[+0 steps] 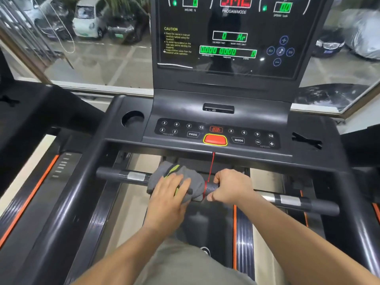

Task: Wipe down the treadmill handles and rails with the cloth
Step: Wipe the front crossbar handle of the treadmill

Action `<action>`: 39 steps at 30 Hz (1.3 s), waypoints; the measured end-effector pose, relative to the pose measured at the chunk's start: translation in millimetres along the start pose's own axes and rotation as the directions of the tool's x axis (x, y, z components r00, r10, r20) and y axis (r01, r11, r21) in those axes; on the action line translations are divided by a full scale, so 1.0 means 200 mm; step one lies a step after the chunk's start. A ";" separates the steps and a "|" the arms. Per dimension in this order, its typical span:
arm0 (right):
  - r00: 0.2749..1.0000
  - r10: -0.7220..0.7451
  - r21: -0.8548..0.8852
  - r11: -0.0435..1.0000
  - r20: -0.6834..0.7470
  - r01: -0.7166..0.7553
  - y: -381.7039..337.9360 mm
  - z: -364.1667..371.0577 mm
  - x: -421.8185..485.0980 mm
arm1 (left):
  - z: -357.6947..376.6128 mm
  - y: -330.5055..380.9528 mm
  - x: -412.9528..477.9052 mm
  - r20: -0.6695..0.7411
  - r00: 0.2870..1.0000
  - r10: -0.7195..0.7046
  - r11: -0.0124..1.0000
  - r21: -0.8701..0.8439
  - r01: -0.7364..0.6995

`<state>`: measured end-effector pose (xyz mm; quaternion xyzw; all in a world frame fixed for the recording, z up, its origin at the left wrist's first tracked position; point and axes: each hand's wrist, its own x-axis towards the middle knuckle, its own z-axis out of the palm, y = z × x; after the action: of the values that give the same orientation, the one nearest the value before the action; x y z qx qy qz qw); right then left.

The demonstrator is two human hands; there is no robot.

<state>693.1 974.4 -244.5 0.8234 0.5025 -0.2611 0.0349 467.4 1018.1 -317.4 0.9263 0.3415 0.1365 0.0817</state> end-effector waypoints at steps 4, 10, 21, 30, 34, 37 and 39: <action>1.000 0.005 -0.001 1.000 -0.011 -0.005 -0.01 0.01 0.00 | -0.11 0.01 0.27 0.183 0.979 -0.088 0.988 0.143 0.062; 0.997 0.004 -0.002 1.000 -0.080 -0.004 0.01 0.06 -0.03 | -0.12 0.00 0.63 0.649 0.673 -0.353 0.915 0.089 0.393; 0.998 -0.025 -0.079 0.997 -0.060 0.020 0.01 0.04 -0.01 | -0.01 0.02 0.08 -0.040 0.993 -0.111 0.992 -0.063 0.108; 0.998 -0.028 -0.063 0.998 -0.049 0.024 0.00 0.05 0.00 | -0.08 0.01 0.60 0.562 0.709 -0.425 0.894 0.140 0.425; 0.998 -0.029 -0.068 0.997 -0.062 0.025 0.01 0.06 -0.01 | -0.05 0.10 0.15 0.015 0.975 -0.223 0.974 -0.035 0.224; 0.998 -0.023 -0.070 0.997 -0.052 0.019 0.01 0.06 0.00 | 0.07 0.08 -0.13 -0.108 0.986 -0.123 0.992 -0.039 0.120; 0.999 -0.020 -0.072 0.997 -0.040 0.017 0.01 0.05 0.00 | 0.08 0.06 -0.09 -0.067 0.992 -0.109 0.994 -0.008 0.109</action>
<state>690.6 970.9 -254.6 0.8221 0.5198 -0.2263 0.0519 466.8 997.0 -333.2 0.9010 0.3937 0.1638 0.0791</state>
